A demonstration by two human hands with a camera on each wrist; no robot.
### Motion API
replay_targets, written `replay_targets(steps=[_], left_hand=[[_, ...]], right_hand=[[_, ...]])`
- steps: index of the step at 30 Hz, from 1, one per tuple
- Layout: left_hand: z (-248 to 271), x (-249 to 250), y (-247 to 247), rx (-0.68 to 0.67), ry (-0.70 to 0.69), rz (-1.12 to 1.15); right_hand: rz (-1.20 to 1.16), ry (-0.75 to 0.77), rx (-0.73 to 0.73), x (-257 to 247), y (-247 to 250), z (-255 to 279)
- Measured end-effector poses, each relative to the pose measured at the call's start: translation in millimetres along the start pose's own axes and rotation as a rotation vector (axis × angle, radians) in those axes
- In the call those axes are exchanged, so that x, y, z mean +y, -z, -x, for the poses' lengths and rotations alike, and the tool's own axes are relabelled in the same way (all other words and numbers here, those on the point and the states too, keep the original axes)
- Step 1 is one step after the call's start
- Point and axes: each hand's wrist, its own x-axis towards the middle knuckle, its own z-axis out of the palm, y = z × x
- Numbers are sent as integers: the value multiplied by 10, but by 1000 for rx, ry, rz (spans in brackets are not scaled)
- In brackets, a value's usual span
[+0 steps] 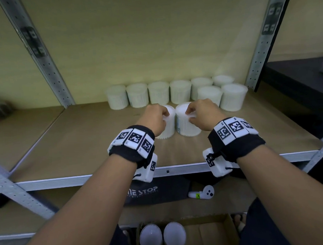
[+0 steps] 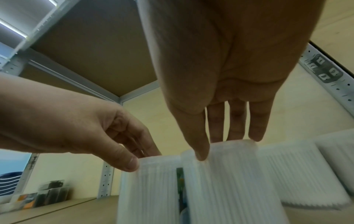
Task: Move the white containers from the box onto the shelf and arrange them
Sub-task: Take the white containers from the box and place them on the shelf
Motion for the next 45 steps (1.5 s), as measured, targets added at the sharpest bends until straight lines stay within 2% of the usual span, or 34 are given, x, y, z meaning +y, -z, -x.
replay_targets(steps=[15,27,30,35,41,45], left_hand=[[-808,-119,-22,-7,-12,0],[-983,-215,-55,-4,-47,-17],[-896,-228,-30,-70,-41,-23],[-513,-256,-2,-94,-34,-17],[186,-244,21,-53,7,38],[696,-223,-30,-65,30,123]], right_hand=[[91,-7,6,98,-58,-799],[66,35,26,200,-127,-1000],[25,62,-25,213,-82,-874],[-63,108,137,198,51,-406],[-44,155,28,5,-47,299],[-128,147,-8,-148,-299,733]])
